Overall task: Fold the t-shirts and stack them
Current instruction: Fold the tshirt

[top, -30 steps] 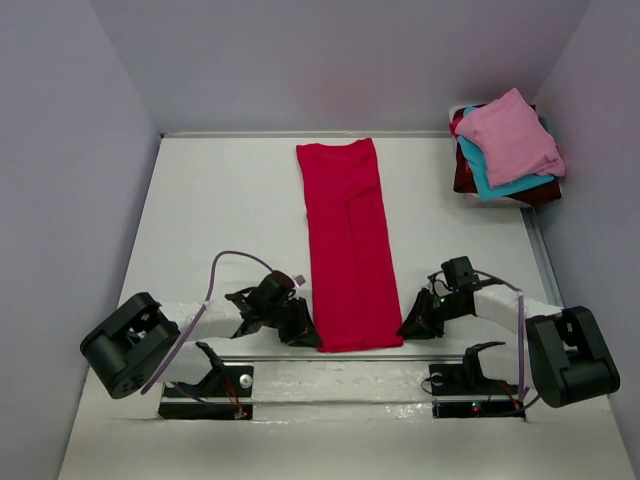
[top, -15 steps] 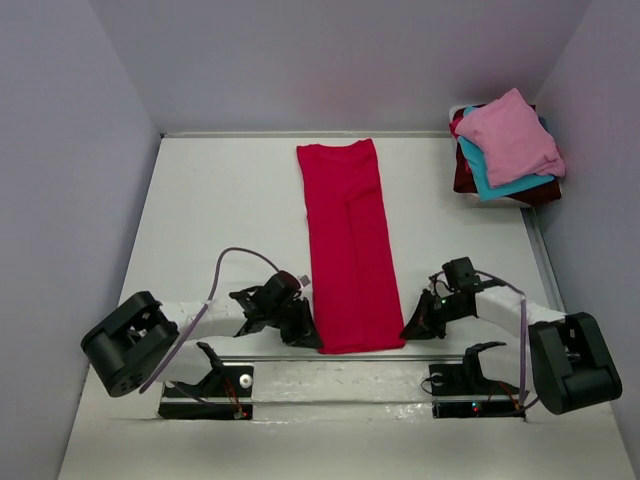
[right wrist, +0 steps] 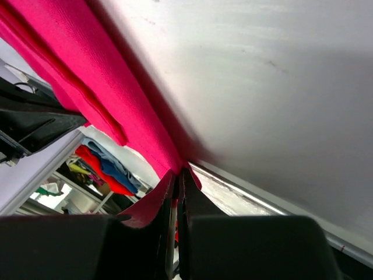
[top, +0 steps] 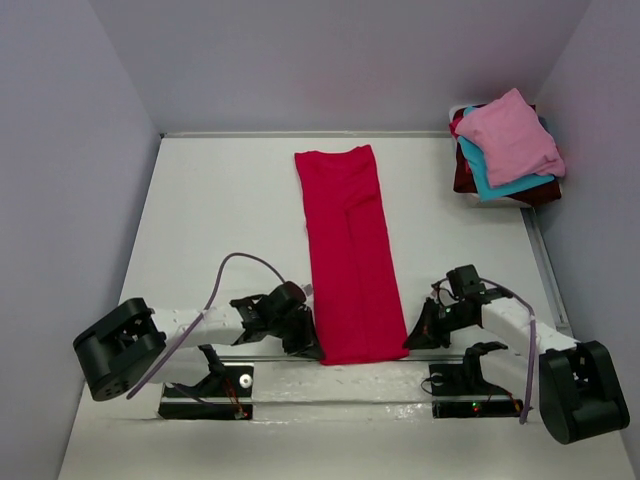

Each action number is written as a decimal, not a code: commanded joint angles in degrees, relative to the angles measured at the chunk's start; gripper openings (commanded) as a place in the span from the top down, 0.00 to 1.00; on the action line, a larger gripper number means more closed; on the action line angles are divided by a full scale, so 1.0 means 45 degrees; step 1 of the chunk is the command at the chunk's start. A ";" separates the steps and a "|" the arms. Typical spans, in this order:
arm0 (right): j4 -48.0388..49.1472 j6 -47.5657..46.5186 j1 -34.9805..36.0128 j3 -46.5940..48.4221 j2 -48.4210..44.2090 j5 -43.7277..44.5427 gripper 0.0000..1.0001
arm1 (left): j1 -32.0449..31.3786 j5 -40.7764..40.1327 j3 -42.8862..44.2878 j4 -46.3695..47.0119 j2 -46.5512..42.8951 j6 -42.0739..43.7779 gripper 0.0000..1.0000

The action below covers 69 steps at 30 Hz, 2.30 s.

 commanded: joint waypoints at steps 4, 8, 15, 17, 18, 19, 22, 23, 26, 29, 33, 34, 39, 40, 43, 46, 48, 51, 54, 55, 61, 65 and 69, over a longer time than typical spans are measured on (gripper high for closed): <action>-0.1324 -0.0019 0.0046 0.1358 -0.0679 -0.0082 0.93 | -0.0079 -0.1061 0.1432 -0.1568 -0.0599 0.0089 0.94; -0.1461 0.0059 0.0046 0.2626 -0.0446 0.0251 0.93 | -0.0079 -0.1511 0.2333 -0.2389 -0.0618 0.0441 0.94; -0.1148 0.0079 0.0046 0.4112 0.0745 0.0564 0.93 | -0.0079 -0.2020 0.3681 -0.3034 -0.0170 0.0929 0.94; -0.1090 0.0001 0.0046 0.4620 0.1096 0.0623 0.93 | 0.0038 -0.2293 0.4150 -0.3425 0.0006 0.1222 0.94; -0.1032 -0.0019 0.0046 0.4950 0.1388 0.0661 0.93 | 0.0173 -0.2410 0.4461 -0.3542 0.0046 0.1339 0.94; -0.0973 -0.0019 0.0046 0.5089 0.1526 0.0681 0.93 | 0.0387 -0.2508 0.4618 -0.3794 0.0085 0.1592 0.94; -0.0836 -0.0038 0.0046 0.5790 0.2169 0.0818 0.93 | 0.0992 -0.2664 0.5223 -0.4147 0.0124 0.2060 0.94; -0.0778 -0.0038 0.0046 0.5948 0.2308 0.0837 0.93 | 0.1169 -0.2665 0.5361 -0.4226 0.0124 0.2160 0.94; -0.0563 -0.0019 0.0046 0.6708 0.3008 0.0935 0.93 | 0.1948 -0.2704 0.5947 -0.4537 0.0435 0.2840 0.94; -0.0504 -0.0077 0.0046 0.7566 0.3770 0.1091 0.93 | 0.2690 -0.2704 0.6630 -0.4753 0.0903 0.3389 0.94; -0.0445 -0.0194 0.0046 0.8721 0.4807 0.1209 0.93 | 0.3532 -0.2684 0.7606 -0.4968 0.1703 0.4268 0.94; -0.0465 -0.0214 0.0046 0.8994 0.5041 0.1267 0.93 | 0.3689 -0.2646 0.8034 -0.4969 0.1880 0.4579 0.94; -0.0582 -0.0351 0.0046 1.0849 0.6544 0.1580 0.93 | 0.4296 -0.2587 0.9227 -0.5086 0.3245 0.5304 0.94; -0.0563 -0.0351 0.0046 1.1471 0.7108 0.1599 0.93 | 0.4605 -0.2625 0.9423 -0.5086 0.3423 0.5421 0.94; -0.0582 -0.0409 0.0046 1.2334 0.8205 0.1638 0.93 | 0.5017 -0.2529 1.0302 -0.5067 0.4204 0.5773 0.94; -0.0756 -0.0565 0.0046 1.3678 0.9276 0.1988 0.93 | 0.5310 -0.2509 1.0790 -0.5047 0.5022 0.6085 0.94; -0.0816 -0.0605 0.0046 1.4190 0.9806 0.1951 0.93 | 0.5487 -0.2528 1.0986 -0.5008 0.5278 0.6164 0.94; -0.0913 -0.0585 0.0046 1.4991 1.0627 0.2048 0.93 | 0.6013 -0.2469 1.1299 -0.4930 0.5709 0.6301 0.94; -0.1031 -0.0624 0.0046 1.5751 1.1348 0.2146 0.93 | 0.6364 -0.2450 1.1689 -0.4910 0.6157 0.6495 0.94; -0.1051 -0.0644 0.0046 1.5928 1.1526 0.2146 0.93 | 0.6366 -0.2431 1.1961 -0.4930 0.6295 0.6554 0.94; -0.1441 -0.0683 0.0046 1.7353 1.2620 0.2166 0.93 | 0.6757 -0.2392 1.3249 -0.5164 0.7388 0.6984 0.94; -0.1655 -0.0703 0.0046 1.7941 1.3070 0.2244 0.93 | 0.6874 -0.2177 1.4033 -0.5281 0.8091 0.7219 0.94; -0.1735 -0.0703 0.0046 1.8157 1.3305 0.2439 0.93 | 0.6991 -0.1923 1.4658 -0.5398 0.8911 0.7356 0.94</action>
